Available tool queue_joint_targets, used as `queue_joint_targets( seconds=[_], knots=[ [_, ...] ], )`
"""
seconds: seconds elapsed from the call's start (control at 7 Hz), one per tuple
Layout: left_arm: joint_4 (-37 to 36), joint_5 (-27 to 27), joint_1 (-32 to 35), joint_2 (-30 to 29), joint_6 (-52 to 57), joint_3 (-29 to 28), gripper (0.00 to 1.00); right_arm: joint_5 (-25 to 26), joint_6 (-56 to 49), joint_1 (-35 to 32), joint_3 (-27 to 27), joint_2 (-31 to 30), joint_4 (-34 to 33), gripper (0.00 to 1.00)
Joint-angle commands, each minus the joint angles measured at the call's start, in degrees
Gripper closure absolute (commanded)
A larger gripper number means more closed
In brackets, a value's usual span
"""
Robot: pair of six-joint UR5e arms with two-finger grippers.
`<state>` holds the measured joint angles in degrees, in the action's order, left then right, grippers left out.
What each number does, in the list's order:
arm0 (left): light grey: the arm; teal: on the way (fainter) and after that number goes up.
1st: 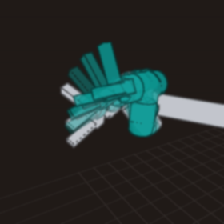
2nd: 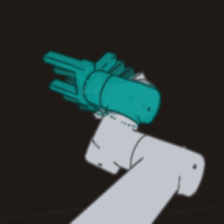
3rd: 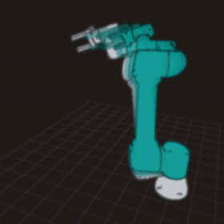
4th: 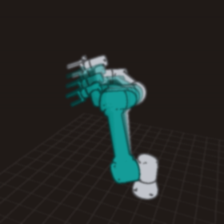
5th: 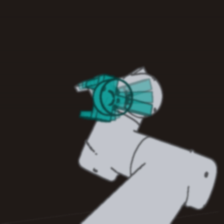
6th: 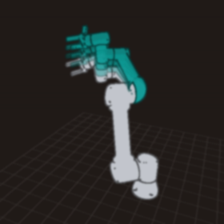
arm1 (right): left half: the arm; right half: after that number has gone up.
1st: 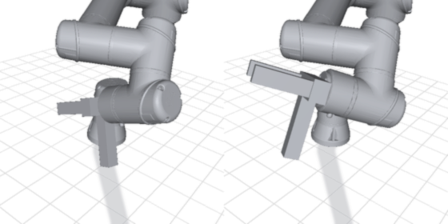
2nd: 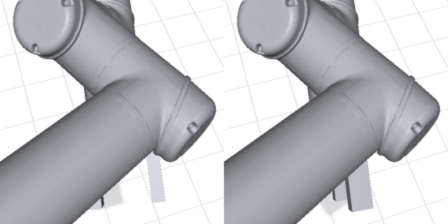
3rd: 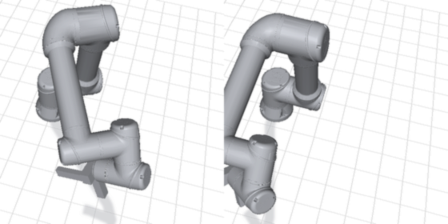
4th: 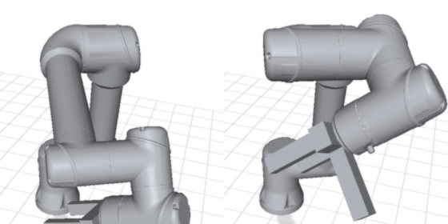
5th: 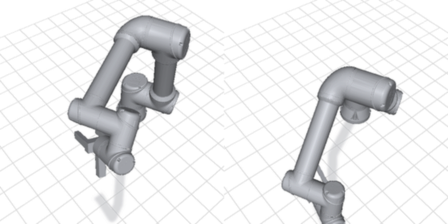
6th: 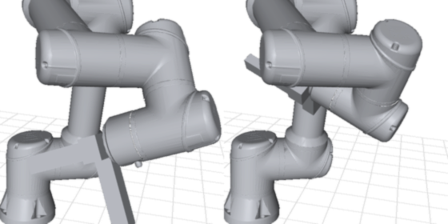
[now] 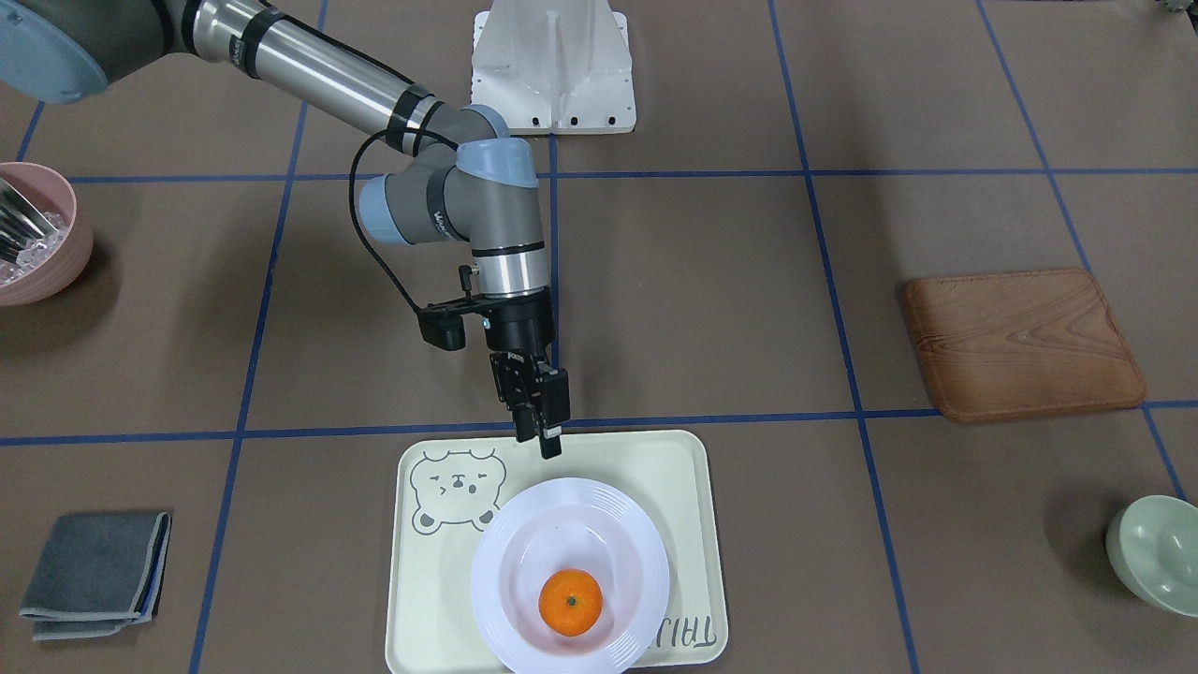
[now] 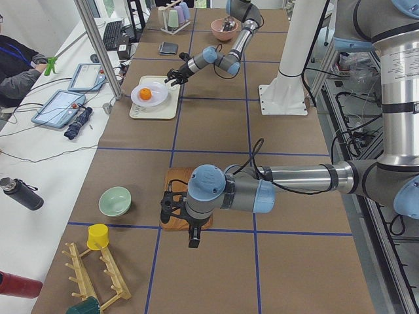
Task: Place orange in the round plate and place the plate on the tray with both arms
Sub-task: 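Slide the plate with the orange away from the robot onto the bear tray, then open the right gripper and withdraw the right arm from the plate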
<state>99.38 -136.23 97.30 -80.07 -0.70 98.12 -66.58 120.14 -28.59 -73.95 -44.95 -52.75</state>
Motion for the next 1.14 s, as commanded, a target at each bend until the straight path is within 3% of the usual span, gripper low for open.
queue_joint_targets(
  seconds=[0.0,0.29,0.57,0.71,1.0],
  knots=[
    [-0.06,0.0,0.0,0.0,0.0,-0.03,0.02,-14.64,-18.27,-4.17,-10.13,-2.86,-11.69,0.0],
    [-0.76,0.09,-0.17,0.17,0.09,-0.03,0.02,-27.56,-40.21,-11.62,-16.98,-5.92,-25.15,0.0],
    [-2.07,0.0,-2.1,0.09,0.09,0.14,0.02,-47.21,-61.25,-25.47,-23.15,-14.68,-26.44,0.0],
    [-8.26,0.35,-3.85,-2.44,0.09,1.19,0.02,-54.46,-71.52,-32.42,-23.95,-18.99,-26.53,0.0],
    [-13.15,1.05,-5.44,-3.52,2.01,4.61,0.02,-59.7,-93.75,-43.34,-22.83,-28.91,-27.15,0.0]
  ],
)
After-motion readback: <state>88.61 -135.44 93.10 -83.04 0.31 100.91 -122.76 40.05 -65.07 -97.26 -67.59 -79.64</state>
